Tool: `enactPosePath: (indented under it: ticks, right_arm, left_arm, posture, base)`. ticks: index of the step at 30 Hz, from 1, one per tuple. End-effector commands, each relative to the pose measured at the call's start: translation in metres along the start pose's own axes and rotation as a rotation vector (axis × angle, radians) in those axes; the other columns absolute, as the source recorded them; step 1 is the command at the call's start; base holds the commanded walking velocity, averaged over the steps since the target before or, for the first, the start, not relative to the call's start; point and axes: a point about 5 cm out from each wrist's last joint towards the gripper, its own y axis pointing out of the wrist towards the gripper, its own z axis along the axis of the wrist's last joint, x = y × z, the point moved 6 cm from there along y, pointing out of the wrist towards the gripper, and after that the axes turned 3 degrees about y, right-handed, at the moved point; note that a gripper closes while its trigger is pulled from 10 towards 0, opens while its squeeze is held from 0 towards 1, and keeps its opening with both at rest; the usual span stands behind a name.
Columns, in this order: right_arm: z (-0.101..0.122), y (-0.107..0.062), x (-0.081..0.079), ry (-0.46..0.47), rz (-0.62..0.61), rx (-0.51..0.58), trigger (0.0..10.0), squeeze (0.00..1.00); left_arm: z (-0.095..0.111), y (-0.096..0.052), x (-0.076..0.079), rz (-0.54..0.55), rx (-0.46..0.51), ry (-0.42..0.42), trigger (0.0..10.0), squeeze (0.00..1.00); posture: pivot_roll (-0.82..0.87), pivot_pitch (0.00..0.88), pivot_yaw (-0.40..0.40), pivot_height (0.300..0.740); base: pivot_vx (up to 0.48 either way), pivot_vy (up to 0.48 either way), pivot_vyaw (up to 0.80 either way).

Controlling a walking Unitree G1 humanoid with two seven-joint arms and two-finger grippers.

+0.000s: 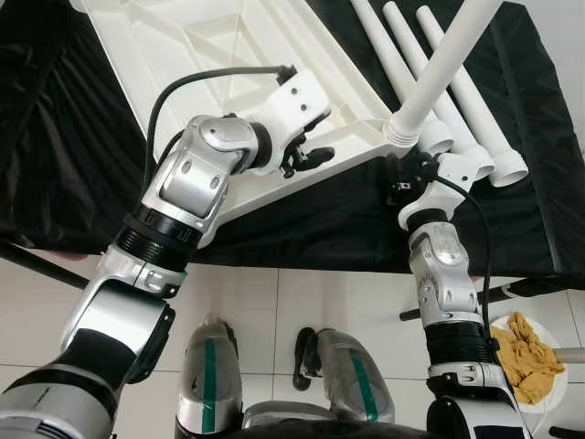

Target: Building children table

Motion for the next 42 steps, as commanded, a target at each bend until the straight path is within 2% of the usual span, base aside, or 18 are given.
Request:
enactPosePath:
  ticks: [1,6,7,8,9,10,11,12,13,17,26,29,30,33,42]
  right_arm:
    - [0.000,0.002,0.002,-0.008,-0.003,-0.001,10.0,0.00]
    - [0.012,0.009,0.008,-0.012,-0.044,0.039,10.0,0.00]
    - [0.014,0.010,0.009,-0.013,-0.051,0.047,8.2,0.00]
    - [0.016,0.010,0.009,-0.012,-0.057,0.054,8.0,0.00]
    - [0.016,0.010,0.009,-0.012,-0.057,0.054,8.0,0.00]
    - [0.019,0.011,0.010,-0.013,-0.065,0.064,9.4,0.00]
    - [0.019,0.011,0.010,-0.013,-0.065,0.064,9.4,0.00]
    - [0.021,0.011,0.012,-0.009,-0.078,0.071,10.0,0.00]
    - [0.025,0.012,0.015,-0.011,-0.091,0.082,10.0,0.00]
    - [0.026,0.013,0.016,-0.012,-0.097,0.084,10.0,0.00]
    - [0.029,0.014,0.017,-0.011,-0.101,0.095,10.0,0.00]
    - [0.029,0.012,0.019,-0.009,-0.108,0.097,10.0,0.00]
    - [0.028,0.010,0.021,-0.008,-0.120,0.095,10.0,0.00]
    - [0.028,0.009,0.023,-0.007,-0.128,0.096,10.0,0.00]
    - [0.027,0.007,0.024,-0.005,-0.132,0.093,10.0,0.00]
  left_arm:
    - [0.000,-0.001,-0.020,0.184,0.006,-0.002,10.0,0.00]
    - [-0.006,0.000,-0.017,0.216,0.013,-0.016,10.0,0.00]
    - [-0.008,0.000,-0.015,0.218,0.015,-0.021,10.0,0.00]
    - [-0.009,0.000,-0.014,0.225,0.021,-0.028,10.0,0.00]
    - [-0.009,0.000,-0.014,0.225,0.021,-0.028,10.0,0.00]
    - [-0.009,0.000,-0.012,0.229,0.030,-0.040,10.0,0.00]
    - [-0.009,0.000,-0.012,0.229,0.030,-0.040,10.0,0.00]
    - [-0.012,0.000,-0.009,0.227,0.031,-0.045,10.0,0.00]
    - [-0.022,0.000,-0.004,0.209,0.006,-0.061,10.0,0.00]
    - [-0.031,0.000,-0.003,0.210,-0.028,-0.054,10.0,0.00]
    - [-0.053,-0.007,-0.027,0.289,-0.137,-0.091,10.0,0.00]
    - [-0.059,-0.013,-0.035,0.308,-0.163,-0.084,10.0,0.00]
    - [-0.065,-0.021,-0.045,0.332,-0.189,-0.090,10.0,0.00]
    - [-0.071,-0.028,-0.052,0.349,-0.214,-0.092,10.0,0.00]
    - [-0.083,-0.039,-0.059,0.359,-0.269,-0.080,10.0,0.00]
  posture:
    - [0.05,0.030,-0.057,0.740]
    - [0.05,0.039,-0.058,0.740]
    - [0.05,0.042,-0.058,0.740]
    - [0.05,0.043,-0.060,0.740]
    - [0.05,0.043,-0.060,0.740]
    - [0.05,0.043,-0.061,0.740]
    - [0.05,0.043,-0.061,0.740]
    - [0.05,0.044,-0.064,0.740]
    - [0.05,0.051,-0.066,0.740]
    - [0.05,0.052,-0.068,0.740]
    - [0.04,0.056,-0.058,0.740]
    - [0.04,0.057,-0.054,0.740]
    - [0.03,0.059,-0.046,0.740]
    - [0.03,0.060,-0.043,0.740]
    - [0.03,0.063,-0.038,0.740]
  base:
    - [0.000,0.000,0.00]
    - [0.000,0.000,0.00]
    - [0.000,0.000,0.00]
    - [0.000,0.000,0.00]
    - [0.000,0.000,0.00]
    - [0.000,0.000,0.00]
    - [0.000,0.000,0.00]
    - [0.000,0.000,0.00]
    - [0.000,0.000,0.00]
    - [0.000,0.000,0.00]
    - [0.000,0.000,0.00]
    - [0.000,0.000,0.00]
    - [0.000,0.000,0.00]
    - [0.000,0.000,0.00]
    - [0.000,0.000,0.00]
